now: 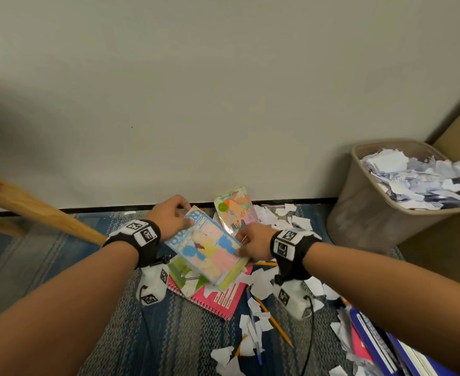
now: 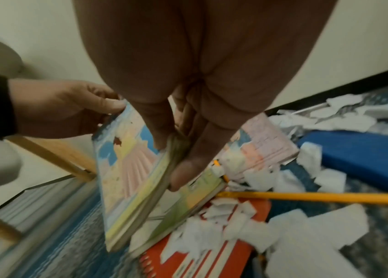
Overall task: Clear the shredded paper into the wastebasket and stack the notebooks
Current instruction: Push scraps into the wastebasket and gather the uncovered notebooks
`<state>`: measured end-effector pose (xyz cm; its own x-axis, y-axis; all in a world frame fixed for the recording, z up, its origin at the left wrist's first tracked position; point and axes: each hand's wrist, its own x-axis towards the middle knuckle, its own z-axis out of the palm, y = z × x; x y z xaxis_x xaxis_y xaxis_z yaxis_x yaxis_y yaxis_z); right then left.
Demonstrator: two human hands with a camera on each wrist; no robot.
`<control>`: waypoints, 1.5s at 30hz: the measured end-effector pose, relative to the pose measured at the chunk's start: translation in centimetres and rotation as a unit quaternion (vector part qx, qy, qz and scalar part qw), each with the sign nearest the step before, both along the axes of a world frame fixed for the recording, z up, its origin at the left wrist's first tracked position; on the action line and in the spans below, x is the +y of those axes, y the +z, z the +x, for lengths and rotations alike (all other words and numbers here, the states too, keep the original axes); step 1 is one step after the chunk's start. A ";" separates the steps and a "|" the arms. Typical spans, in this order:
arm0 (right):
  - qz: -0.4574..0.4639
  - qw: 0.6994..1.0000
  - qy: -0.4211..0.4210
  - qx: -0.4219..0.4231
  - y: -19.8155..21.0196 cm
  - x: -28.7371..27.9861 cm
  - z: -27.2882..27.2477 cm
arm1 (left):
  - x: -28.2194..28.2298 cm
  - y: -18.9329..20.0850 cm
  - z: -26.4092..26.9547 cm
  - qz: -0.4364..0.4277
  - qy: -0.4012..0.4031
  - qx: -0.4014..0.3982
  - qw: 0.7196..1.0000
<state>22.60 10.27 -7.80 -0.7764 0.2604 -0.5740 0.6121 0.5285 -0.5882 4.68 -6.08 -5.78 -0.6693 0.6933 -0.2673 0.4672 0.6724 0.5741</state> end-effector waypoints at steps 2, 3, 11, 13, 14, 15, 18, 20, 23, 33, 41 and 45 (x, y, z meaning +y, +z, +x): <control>-0.099 0.995 -0.019 -0.021 -0.5 -2.1 -0.4 | -0.5 -0.7 -0.5 0.012 0.016 -0.009 1.000; -0.142 0.989 -0.020 -0.032 -0.7 -2.9 -0.6 | -0.7 -1.2 -0.8 -0.004 0.009 0.000 1.000; -0.027 0.990 0.120 -0.074 -2.3 -3.6 -0.4 | -5.1 -3.2 -2.1 -0.209 -0.069 0.063 0.973; 0.006 0.991 0.109 -0.075 -2.6 -2.4 0.0 | -6.1 -4.3 -2.5 -0.303 -0.097 0.121 0.940; 0.014 0.991 0.106 -0.087 -2.7 -1.9 0.2 | -6.3 -4.9 -2.7 -0.331 -0.111 0.140 0.927; 0.037 0.989 0.109 -0.092 -2.7 -1.4 0.3 | -6.3 -5.3 -2.7 -0.342 -0.120 0.142 0.921; 0.166 0.975 0.128 -0.071 -2.9 0.2 0.9 | -5.1 -6.3 -1.8 -0.328 -0.122 0.110 0.930; 0.217 0.963 0.149 -0.054 -3.5 1.1 1.6 | -4.0 -7.1 -0.3 -0.325 -0.123 0.084 0.934; 0.250 0.932 0.250 -0.082 -4.4 2.1 2.5 | -2.4 -8.8 2.2 -0.344 -0.145 0.043 0.927; 0.213 0.904 0.313 -0.198 -7.4 1.1 4.8 | -1.2 -10.1 3.7 -0.340 -0.030 -0.008 0.940; 0.220 0.899 0.333 -0.178 -6.4 1.0 4.2 | -1.7 -9.6 3.9 -0.346 -0.027 -0.070 0.935; 0.205 0.901 0.322 -0.208 -5.9 1.5 4.0 | -0.9 -7.4 2.6 -0.288 -0.014 -0.062 0.956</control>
<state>26.57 11.74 -13.70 -0.5822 0.0885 -0.8082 0.2232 0.9733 -0.0542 7.24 -7.00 -13.19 -0.5911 0.4250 -0.6856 0.4425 0.8815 0.1649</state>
